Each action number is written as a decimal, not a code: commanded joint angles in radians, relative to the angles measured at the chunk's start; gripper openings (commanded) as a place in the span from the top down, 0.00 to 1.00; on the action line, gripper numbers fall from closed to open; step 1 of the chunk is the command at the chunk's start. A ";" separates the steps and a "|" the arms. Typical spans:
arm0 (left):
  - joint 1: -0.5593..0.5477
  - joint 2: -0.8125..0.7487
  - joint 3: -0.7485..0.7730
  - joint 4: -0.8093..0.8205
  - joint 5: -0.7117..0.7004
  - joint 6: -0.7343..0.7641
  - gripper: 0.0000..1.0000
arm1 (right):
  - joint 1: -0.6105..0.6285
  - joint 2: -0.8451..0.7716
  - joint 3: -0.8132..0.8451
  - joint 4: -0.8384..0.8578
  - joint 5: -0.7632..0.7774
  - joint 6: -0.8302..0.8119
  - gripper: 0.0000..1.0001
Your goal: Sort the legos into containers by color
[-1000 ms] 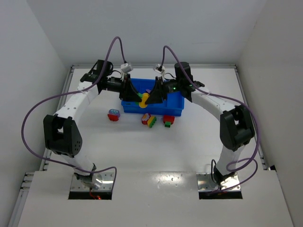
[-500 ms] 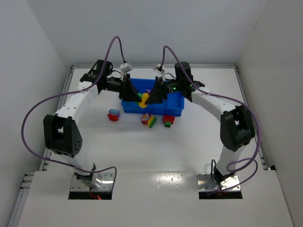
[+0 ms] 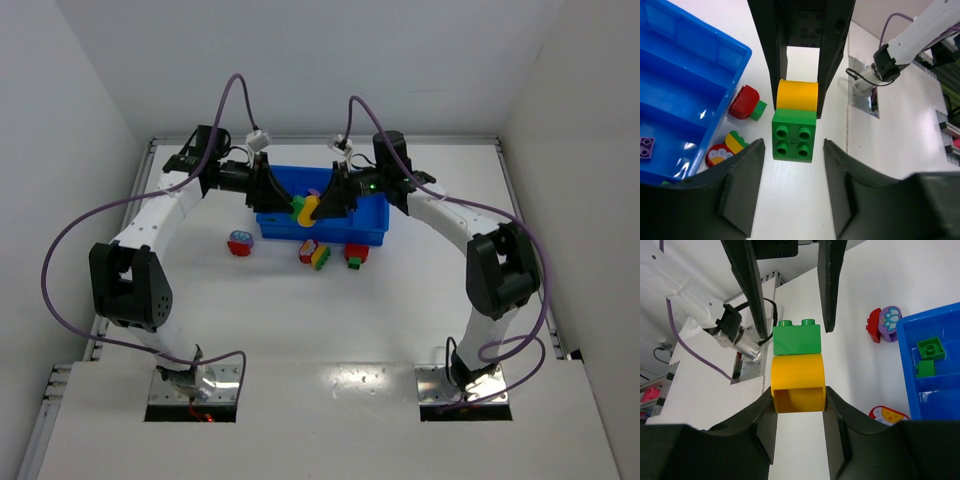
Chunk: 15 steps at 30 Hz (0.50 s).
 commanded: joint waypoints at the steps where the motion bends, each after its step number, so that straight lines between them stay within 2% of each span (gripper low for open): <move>1: 0.011 -0.013 -0.001 0.021 0.052 0.004 0.42 | 0.000 -0.027 0.002 0.025 -0.022 -0.036 0.98; 6: 0.011 -0.013 -0.001 0.021 0.052 0.004 0.32 | 0.000 -0.018 0.022 0.025 -0.022 -0.036 0.98; 15: 0.002 0.005 -0.001 0.021 0.052 0.013 0.31 | 0.018 -0.009 0.042 0.034 -0.022 -0.036 0.98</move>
